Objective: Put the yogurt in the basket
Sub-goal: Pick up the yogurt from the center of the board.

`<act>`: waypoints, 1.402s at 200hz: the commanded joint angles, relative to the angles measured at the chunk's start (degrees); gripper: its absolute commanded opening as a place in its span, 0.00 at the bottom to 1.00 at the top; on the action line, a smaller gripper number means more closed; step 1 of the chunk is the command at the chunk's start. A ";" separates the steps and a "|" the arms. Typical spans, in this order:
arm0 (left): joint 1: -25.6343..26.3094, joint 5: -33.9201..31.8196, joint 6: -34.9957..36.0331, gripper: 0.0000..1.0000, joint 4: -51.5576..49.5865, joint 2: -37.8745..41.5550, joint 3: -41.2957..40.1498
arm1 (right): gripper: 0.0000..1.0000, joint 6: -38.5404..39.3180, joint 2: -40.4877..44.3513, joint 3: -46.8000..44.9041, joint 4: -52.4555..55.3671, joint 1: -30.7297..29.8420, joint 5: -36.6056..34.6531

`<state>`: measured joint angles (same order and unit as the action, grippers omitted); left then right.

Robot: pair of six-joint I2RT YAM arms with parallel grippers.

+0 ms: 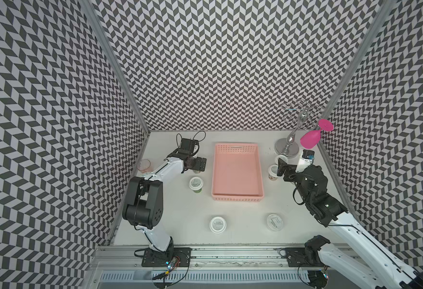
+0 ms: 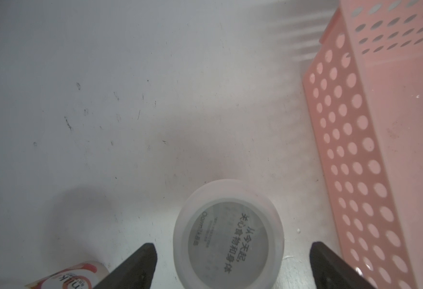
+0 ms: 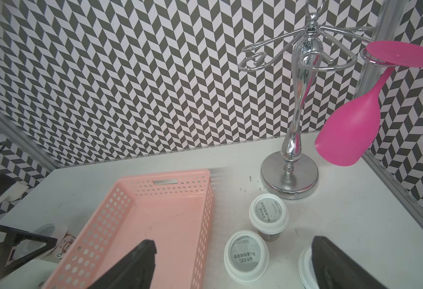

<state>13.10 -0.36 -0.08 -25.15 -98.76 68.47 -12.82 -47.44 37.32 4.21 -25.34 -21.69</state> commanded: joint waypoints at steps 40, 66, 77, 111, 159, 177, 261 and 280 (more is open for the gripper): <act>0.17 0.20 -1.34 0.96 -1.05 -1.85 2.28 | 0.99 0.58 0.06 -0.50 -3.24 -0.22 0.78; 0.17 0.10 -1.61 0.95 -1.73 -3.18 3.42 | 1.00 0.65 0.58 -0.79 -3.20 -0.19 0.16; 0.17 0.14 -1.77 0.94 -1.68 -3.43 3.43 | 0.99 0.63 0.58 -0.85 -3.36 -0.23 0.57; 0.17 0.10 -1.68 0.91 -1.58 -3.56 3.35 | 1.00 0.66 0.07 -0.59 -3.24 -0.23 0.84; 0.17 -0.07 -1.56 0.89 -1.23 -3.41 2.74 | 1.00 0.62 0.06 -0.71 -3.33 -0.23 1.13; 0.17 -0.08 -1.51 0.89 -1.27 -3.63 2.74 | 1.00 0.63 0.06 -0.69 -3.33 -0.22 1.19; 0.17 -0.45 -1.53 0.92 -1.13 -4.11 2.41 | 1.00 0.60 -0.10 -0.76 -3.33 -0.21 1.21; 0.17 -0.43 -1.63 0.92 -1.21 -4.18 2.38 | 0.99 0.65 -0.02 -0.80 -3.33 -0.23 1.20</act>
<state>13.10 -0.40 -1.19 -25.89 -102.32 70.63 -12.82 -47.59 37.32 4.19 -25.34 -20.95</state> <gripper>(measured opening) 0.922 0.995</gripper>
